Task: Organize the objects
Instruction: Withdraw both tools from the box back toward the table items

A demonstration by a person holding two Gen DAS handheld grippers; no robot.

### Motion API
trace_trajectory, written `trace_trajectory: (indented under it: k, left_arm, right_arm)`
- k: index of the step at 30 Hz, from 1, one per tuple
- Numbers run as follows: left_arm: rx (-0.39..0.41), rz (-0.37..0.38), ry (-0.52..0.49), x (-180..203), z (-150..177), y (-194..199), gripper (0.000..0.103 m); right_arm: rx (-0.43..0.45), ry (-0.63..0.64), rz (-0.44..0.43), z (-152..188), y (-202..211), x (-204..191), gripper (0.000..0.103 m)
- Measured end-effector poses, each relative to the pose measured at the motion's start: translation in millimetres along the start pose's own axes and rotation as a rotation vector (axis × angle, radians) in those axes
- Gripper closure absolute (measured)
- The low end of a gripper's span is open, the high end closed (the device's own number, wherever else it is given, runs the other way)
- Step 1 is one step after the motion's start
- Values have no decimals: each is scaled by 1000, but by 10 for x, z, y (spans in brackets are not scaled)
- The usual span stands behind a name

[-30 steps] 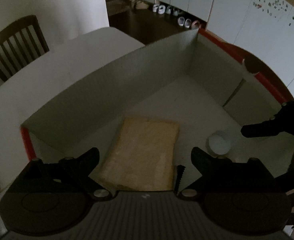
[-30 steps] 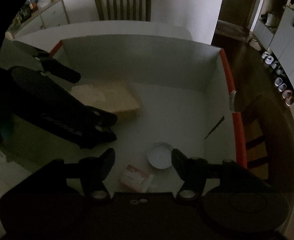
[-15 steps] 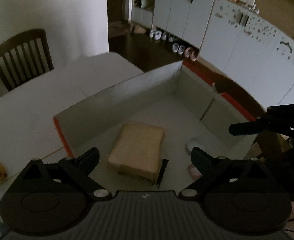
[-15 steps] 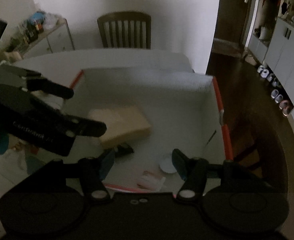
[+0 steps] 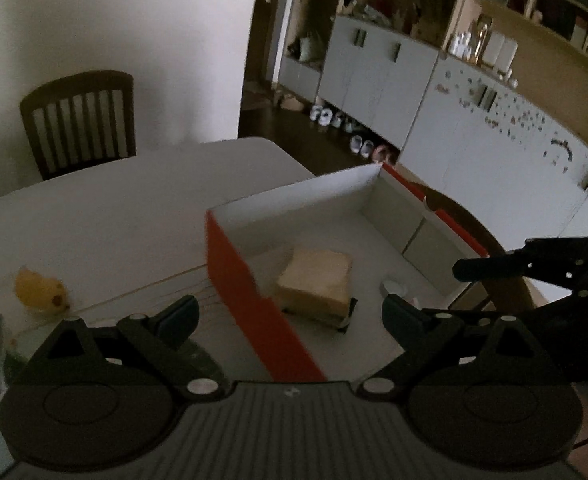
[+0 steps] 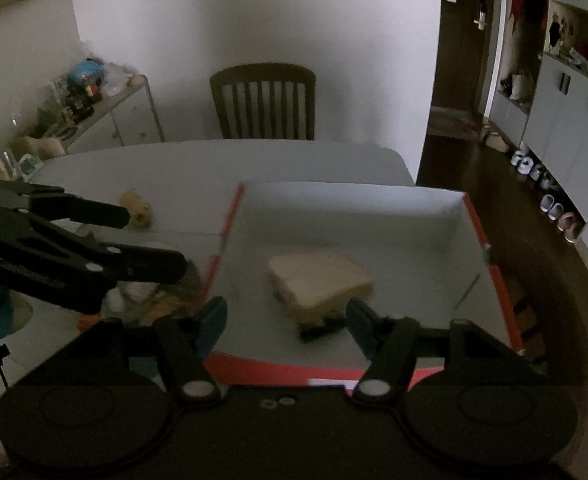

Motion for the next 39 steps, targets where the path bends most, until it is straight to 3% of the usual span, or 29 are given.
trace_trajectory:
  k: [11,21,32,39]
  left_arm:
    - [81,-63,13,-492,428,658,5]
    - [77,-79,56,-992,869,1000,5]
    - [64,-80,94,-1415,1234,1097,0]
    - [47,-151,126,-1810,1297,987,0]
  right_arm:
    - [26,-31,-35,117,56,-785,35]
    - [23,6,-51,299,-35,-1499,29]
    - [-14,36,-26,465,-254,-1938,24]
    - [-51,16,16,522,-506,-1979,24]
Point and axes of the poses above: each gripper's, at about its wrist camera, not at the fingertips, and y roughly against the way its jaws point, x to its right, z to its underside, the point moved 3 cm from there along -y, roughly the way its jaws point, and after that the axes turned 2 degrees about -y, right-handed, at the moved point
